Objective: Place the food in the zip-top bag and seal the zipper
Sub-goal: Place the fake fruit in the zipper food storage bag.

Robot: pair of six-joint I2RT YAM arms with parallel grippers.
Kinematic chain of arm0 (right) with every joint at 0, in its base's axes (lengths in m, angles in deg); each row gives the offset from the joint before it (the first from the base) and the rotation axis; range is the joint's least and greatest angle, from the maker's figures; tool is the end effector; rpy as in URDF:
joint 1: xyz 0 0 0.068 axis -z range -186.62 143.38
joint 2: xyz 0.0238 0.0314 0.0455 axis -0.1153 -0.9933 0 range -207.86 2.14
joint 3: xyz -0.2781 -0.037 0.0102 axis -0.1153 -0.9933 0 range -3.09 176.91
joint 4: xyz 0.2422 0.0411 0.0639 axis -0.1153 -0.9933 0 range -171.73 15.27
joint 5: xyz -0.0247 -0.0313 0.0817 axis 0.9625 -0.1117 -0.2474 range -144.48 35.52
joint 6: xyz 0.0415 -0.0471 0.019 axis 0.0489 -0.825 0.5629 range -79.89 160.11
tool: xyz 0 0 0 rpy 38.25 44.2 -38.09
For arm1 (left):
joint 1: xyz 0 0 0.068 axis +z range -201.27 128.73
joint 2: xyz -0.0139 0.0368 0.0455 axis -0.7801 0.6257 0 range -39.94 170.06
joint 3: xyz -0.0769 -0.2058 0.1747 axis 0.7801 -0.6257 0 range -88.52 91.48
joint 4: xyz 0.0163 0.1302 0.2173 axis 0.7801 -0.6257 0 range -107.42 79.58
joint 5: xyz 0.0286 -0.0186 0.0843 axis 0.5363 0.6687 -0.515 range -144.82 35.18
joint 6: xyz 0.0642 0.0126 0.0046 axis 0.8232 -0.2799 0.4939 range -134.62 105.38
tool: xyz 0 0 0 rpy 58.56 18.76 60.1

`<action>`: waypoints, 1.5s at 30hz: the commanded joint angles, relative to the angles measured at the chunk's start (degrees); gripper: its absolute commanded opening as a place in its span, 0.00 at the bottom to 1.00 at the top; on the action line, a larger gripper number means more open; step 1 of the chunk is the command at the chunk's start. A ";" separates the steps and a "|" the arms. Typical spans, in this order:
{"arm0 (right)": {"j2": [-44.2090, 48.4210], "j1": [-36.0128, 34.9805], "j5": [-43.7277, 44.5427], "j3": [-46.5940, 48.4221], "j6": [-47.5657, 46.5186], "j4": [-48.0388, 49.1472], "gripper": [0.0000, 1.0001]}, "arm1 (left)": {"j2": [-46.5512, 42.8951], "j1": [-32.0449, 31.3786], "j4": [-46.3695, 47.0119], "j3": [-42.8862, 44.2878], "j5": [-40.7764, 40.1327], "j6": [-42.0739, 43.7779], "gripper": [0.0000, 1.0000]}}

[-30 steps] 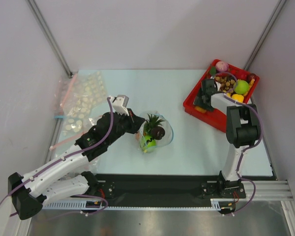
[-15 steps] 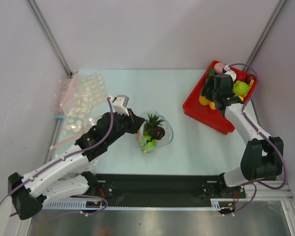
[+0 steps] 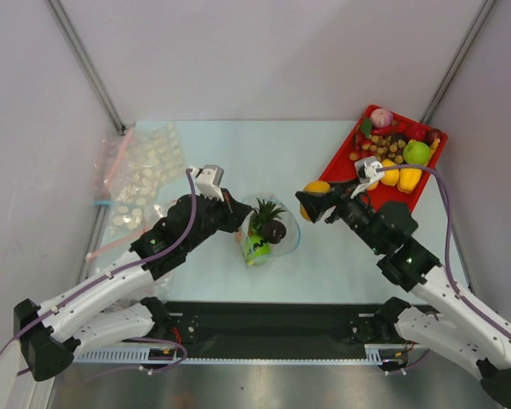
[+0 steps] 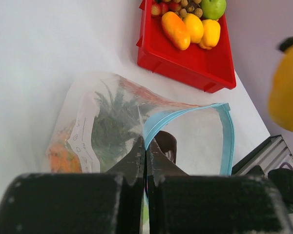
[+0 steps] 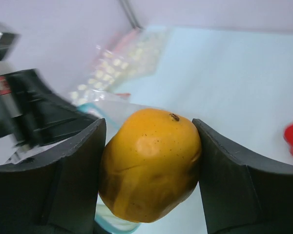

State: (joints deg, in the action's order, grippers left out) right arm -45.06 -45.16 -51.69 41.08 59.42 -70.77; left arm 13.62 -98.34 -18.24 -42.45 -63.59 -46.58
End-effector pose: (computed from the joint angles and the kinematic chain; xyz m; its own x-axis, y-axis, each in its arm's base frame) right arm 0.1583 0.1228 0.3626 -0.1813 0.2781 -0.9433 -0.5556 0.7625 0.3316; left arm 0.1566 -0.1570 0.3280 -0.4826 -0.2494 -0.8396 0.4337 0.7647 -0.4765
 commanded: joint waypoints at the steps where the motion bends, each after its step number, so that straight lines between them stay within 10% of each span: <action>1: 4.74 -5.37 -5.06 -2.76 -4.97 10.09 0.39 | -0.57 0.40 2.10 0.87 -0.28 0.50 0.00; 15: -11.67 -21.83 -0.35 0.39 -15.35 15.54 0.36 | -0.21 0.40 1.84 1.40 1.57 0.41 0.00; 20: -17.92 -22.80 8.54 2.86 -14.13 15.02 0.99 | -0.82 0.40 1.57 1.40 1.66 0.15 0.00; 34: -6.69 -23.59 14.52 1.28 -13.51 9.40 0.91 | -3.80 0.93 -0.70 0.08 -6.24 -3.36 0.00; 45: -14.67 -23.68 23.32 15.24 -4.11 -15.47 0.82 | -8.30 0.93 -3.96 -1.50 -18.38 -6.79 0.00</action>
State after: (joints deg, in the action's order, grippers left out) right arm -58.90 -68.55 -30.73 52.99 51.11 -77.48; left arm 6.41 -97.72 -23.42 -43.81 -77.56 -51.56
